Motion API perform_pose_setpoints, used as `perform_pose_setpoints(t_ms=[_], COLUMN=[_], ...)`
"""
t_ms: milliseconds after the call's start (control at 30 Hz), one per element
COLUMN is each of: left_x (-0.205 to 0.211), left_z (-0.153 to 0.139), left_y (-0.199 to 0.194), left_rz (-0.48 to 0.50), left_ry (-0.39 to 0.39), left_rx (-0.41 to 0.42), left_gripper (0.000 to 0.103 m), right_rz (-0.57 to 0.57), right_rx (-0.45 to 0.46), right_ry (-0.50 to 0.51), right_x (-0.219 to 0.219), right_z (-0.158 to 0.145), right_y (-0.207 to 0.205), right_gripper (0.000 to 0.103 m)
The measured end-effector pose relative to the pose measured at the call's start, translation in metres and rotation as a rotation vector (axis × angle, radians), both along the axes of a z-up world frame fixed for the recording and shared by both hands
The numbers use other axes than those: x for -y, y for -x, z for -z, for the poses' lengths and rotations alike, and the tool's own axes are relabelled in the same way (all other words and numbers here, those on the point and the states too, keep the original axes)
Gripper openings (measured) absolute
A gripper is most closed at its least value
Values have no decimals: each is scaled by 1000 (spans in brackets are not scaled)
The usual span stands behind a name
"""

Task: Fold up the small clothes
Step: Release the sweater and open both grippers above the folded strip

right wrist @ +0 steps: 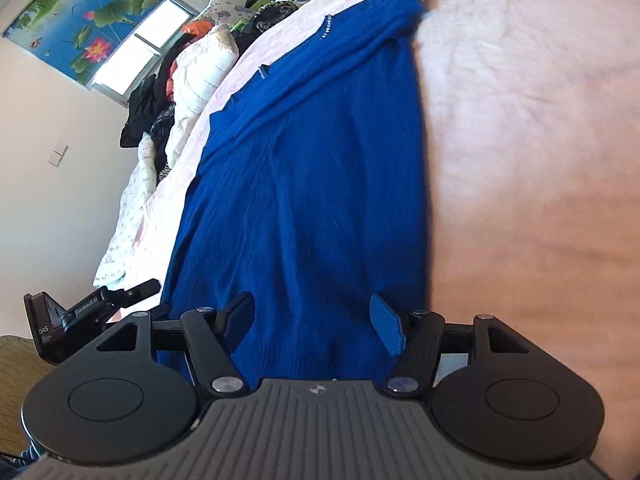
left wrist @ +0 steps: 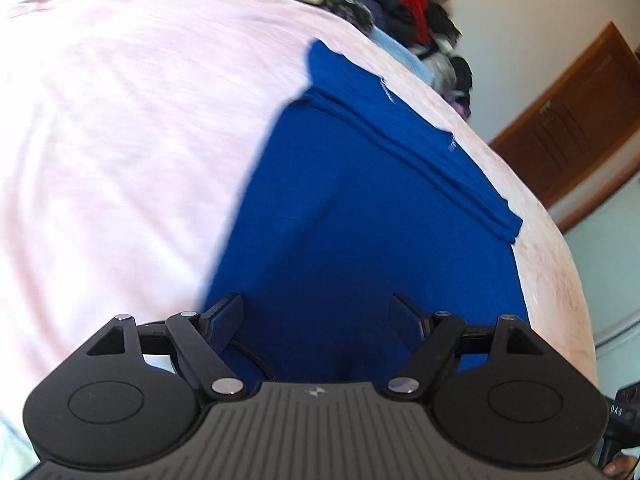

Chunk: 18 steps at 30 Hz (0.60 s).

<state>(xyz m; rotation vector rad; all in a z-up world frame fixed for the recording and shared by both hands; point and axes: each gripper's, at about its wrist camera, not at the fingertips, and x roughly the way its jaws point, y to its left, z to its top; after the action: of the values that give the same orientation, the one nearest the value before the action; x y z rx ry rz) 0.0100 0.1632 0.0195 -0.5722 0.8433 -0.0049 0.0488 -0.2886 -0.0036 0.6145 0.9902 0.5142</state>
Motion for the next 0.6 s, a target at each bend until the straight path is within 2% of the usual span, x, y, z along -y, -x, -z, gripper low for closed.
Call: perform_pose_setpoints(t_ms=[67, 200, 267, 333, 400, 600], left_x=[-23, -55, -63, -66, -63, -58], left_z=[-4, -16, -10, 7, 21, 32], left_y=[16, 47, 51, 48, 47, 43], left_rz=[-76, -129, -136, -141, -140, -105], left_ry=[-35, 39, 115, 224, 298, 356], left_rx=[-26, 27, 11, -37, -66, -82], left_gripper=[81, 81, 83, 82, 83, 84], right_rz=[21, 59, 72, 90, 107, 127], right_rx=[-2, 5, -7, -34, -54, -79], right_ry=[-10, -28, -41, -52, -69, -118], right_x=[8, 14, 19, 24, 29, 38], right_z=[0, -3, -1, 3, 6, 14], right_y=[14, 31, 35, 34, 36, 46], right_gripper=[68, 72, 72, 72, 72, 73])
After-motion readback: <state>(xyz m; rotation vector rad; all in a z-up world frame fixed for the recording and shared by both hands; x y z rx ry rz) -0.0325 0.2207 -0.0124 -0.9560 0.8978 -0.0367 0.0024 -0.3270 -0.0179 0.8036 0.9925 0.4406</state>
